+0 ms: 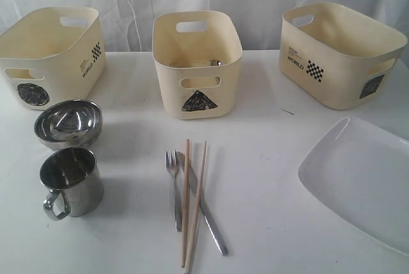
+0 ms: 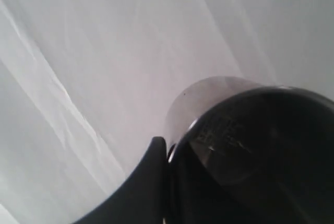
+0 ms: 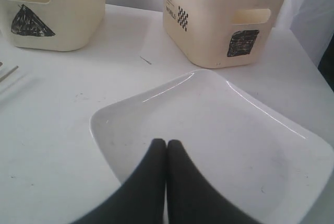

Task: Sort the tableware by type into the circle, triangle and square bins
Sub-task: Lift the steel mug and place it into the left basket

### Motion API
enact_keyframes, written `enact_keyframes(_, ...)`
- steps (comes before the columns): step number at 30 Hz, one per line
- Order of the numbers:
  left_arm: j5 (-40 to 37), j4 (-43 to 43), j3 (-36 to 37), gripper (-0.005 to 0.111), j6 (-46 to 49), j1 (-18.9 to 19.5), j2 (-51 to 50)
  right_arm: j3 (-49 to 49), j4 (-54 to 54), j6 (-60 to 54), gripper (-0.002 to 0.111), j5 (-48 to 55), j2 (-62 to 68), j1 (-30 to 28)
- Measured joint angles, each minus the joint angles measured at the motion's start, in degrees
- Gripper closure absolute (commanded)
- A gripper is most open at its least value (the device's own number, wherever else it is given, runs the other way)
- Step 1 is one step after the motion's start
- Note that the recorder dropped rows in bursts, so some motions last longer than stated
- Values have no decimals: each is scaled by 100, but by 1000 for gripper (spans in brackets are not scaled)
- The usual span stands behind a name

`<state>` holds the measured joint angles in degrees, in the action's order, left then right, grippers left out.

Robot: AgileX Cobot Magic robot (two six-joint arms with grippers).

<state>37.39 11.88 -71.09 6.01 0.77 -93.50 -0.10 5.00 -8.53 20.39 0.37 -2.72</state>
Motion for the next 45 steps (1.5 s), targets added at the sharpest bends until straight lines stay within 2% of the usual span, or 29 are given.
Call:
enact_keyframes(4,-908,-276,-550,107,270,0,-1189,0,0,0,108,0,0,0)
enact_keyframes(9,-1769,-328,-1026,104,306,0,-1779,0,0,0,108,0,0,0)
enact_keyframes(11,-1929,-340,-1165,96,306,0,-1867,0,0,0,108,0,0,0)
enact_keyframes(15,-2078,-351,-1262,70,306,0,-1920,0,0,0,108,0,0,0)
enact_keyframes(19,-2368,-351,-1345,57,95,0,-1920,0,0,0,108,0,0,0)
enact_keyframes(23,-3213,-351,-1526,56,-194,0,-1920,0,0,0,108,0,0,0)
enact_keyframes(26,-4140,-375,-1639,56,-255,0,-1788,0,0,0,108,0,0,0)
enact_keyframes(37,-6878,-476,-1750,63,-521,0,-312,0,0,0,108,0,0,0)
enact_keyframes(41,-8461,-545,-1695,63,-533,0,-329,0,0,0,108,0,0,0)
enact_keyframes(45,-9040,-686,-1320,63,-551,0,-523,0,0,0,108,0,0,0)
